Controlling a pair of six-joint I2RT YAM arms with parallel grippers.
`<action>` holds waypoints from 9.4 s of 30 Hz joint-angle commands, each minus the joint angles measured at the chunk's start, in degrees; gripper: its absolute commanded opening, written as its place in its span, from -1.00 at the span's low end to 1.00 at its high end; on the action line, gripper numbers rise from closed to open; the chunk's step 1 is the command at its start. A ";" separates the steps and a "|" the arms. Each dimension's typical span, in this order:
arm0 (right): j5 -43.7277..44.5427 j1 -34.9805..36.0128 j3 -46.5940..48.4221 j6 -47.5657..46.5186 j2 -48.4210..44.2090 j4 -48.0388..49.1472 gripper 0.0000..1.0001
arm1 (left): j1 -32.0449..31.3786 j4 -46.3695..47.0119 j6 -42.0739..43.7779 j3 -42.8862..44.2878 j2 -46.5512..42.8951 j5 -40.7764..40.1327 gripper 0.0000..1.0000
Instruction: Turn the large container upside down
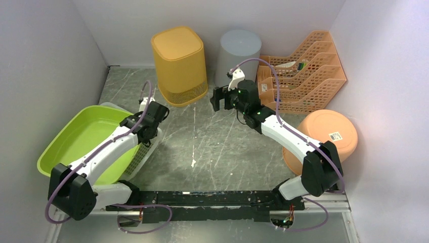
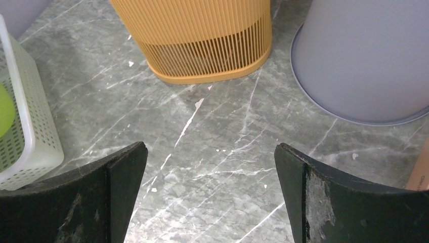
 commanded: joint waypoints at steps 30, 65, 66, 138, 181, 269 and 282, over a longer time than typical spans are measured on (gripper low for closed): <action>7.50 -21.43 2.66 6.57 -9.97 -3.70 1.00 | -24.36 -7.12 0.73 40.23 5.08 -13.11 -0.87; 4.94 -33.81 0.25 10.14 -9.50 -0.69 1.00 | -35.39 51.25 10.24 28.54 9.54 27.25 -0.87; 5.00 -33.89 0.27 10.02 -9.55 -0.70 1.00 | -35.39 53.50 9.90 26.64 9.12 27.60 -0.87; 3.04 -34.71 -0.64 10.81 -6.74 2.51 1.00 | -2.08 125.39 -47.35 -19.99 30.52 60.45 -0.86; -1.57 -29.02 0.38 9.86 -1.42 -0.51 1.00 | -7.17 9.42 2.83 16.32 10.72 13.76 -0.17; 0.66 -21.45 -3.01 8.46 -2.13 0.07 1.00 | -10.76 62.56 -18.56 -10.51 -20.42 23.78 -0.87; 0.07 -21.44 -2.71 9.22 -2.14 0.55 1.00 | -4.71 57.54 -34.18 -24.58 -36.22 24.75 -0.87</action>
